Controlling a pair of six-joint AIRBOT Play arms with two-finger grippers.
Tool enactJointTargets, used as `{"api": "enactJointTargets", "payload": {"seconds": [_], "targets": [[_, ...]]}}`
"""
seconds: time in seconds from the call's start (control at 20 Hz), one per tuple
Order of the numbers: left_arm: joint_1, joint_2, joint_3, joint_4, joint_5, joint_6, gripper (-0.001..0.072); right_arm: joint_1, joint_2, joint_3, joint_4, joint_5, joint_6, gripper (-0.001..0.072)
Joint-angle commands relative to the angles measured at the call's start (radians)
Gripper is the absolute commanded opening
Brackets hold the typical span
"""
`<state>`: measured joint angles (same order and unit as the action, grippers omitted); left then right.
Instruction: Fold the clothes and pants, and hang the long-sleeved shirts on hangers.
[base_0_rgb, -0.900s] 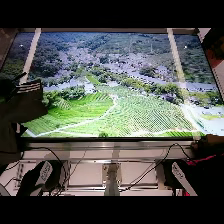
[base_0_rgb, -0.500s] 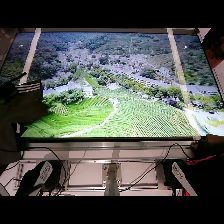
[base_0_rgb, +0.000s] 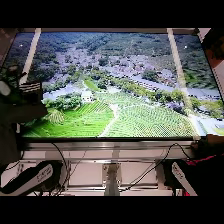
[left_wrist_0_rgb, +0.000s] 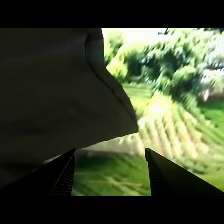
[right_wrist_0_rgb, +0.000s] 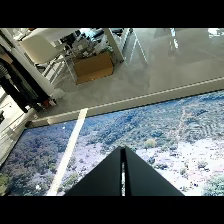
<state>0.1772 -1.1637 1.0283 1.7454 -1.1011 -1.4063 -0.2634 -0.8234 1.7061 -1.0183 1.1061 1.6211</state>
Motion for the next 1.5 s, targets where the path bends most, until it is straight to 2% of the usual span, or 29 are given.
{"api": "enactJointTargets", "payload": {"seconds": [0.0,0.2,0.35,0.5,0.6,0.75,0.8,1.05,1.35,1.45], "targets": [[-0.113,-0.122,0.0,0.318,-0.053,0.008,0.05,-0.001,0.0,0.001,0.0,0.0,0.0,0.0009],[-0.128,-0.2,-0.001,0.303,-0.084,0.146,0.052,-0.001,0.0,0.001,0.0,0.0,0.0,0.001],[-0.127,-0.236,0.0,0.274,-0.035,0.163,0.052,-0.001,0.0,0.001,0.0,0.0,0.0,0.001],[-0.127,-0.266,0.0,0.335,0.051,0.039,0.0518,-0.001,0.0,0.001,0.0,0.0,0.0,0.001],[-0.127,-0.293,0.0,0.357,0.095,0.005,0.0516,-0.001,0.0,0.001,0.0,0.0,0.0,0.001],[-0.127,-0.314,0.0,0.36,0.193,-0.155,0.0516,-0.001,0.0,0.001,0.0,0.0,0.0,0.001],[-0.127,-0.315,0.0,0.36,0.225,-0.177,0.0516,-0.001,0.0,0.001,0.0,0.0,0.0,0.001],[-0.091,-0.316,0.001,0.378,0.306,-0.193,0.0486,-0.001,0.0,0.001,0.0,0.0,0.0,0.0009],[-0.005,-0.317,0.001,0.376,0.297,-0.214,0.0485,-0.001,0.0,0.001,0.0,0.0,0.0,0.001],[0.006,-0.317,0.001,0.375,0.29,-0.214,0.0462,-0.001,0.0,0.001,0.0,0.0,0.0,0.001]]}}
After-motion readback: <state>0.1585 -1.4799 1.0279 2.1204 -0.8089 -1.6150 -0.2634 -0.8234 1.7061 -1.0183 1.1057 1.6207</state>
